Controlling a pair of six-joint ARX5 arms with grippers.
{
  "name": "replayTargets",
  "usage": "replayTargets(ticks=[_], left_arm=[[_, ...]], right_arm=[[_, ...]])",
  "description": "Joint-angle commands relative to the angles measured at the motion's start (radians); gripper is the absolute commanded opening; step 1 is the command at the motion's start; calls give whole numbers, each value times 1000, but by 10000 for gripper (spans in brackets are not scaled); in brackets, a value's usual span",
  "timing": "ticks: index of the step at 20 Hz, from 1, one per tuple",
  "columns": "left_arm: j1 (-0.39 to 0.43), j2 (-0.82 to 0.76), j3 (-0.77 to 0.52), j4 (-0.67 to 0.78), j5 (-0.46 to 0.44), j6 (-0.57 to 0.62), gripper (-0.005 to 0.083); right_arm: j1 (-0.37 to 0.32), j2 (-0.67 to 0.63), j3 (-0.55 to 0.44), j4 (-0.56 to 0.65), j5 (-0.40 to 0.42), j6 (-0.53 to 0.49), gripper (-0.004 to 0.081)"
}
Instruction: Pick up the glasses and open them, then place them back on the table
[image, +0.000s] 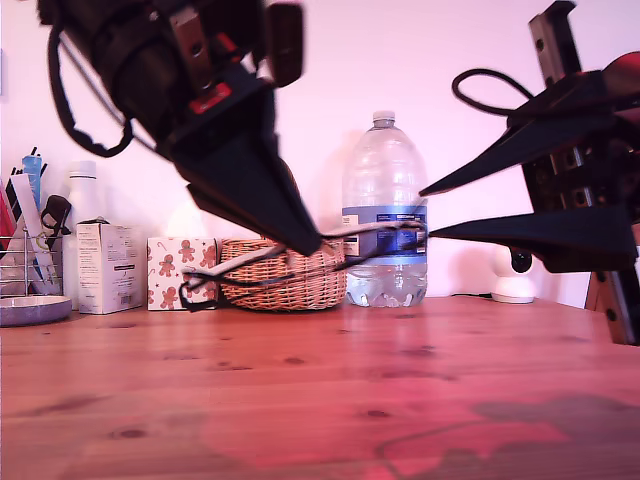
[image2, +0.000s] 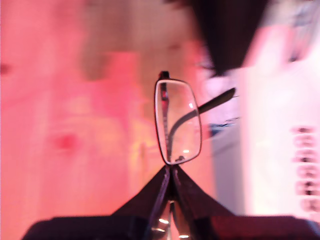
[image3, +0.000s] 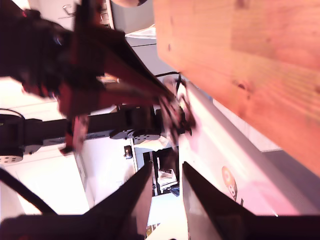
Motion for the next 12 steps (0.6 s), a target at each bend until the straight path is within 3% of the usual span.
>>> replayTargets(ticks=[1, 5, 12], left_arm=[[25, 46, -2, 7, 31, 5, -21], [72, 103, -2, 40, 102, 5, -21], [121, 156, 2, 64, 123, 10, -21]], right_arm=[[13, 11, 24, 12, 21, -3, 184], [40, 53, 76, 9, 76, 9, 194], [82, 168, 188, -5, 100, 37, 194]])
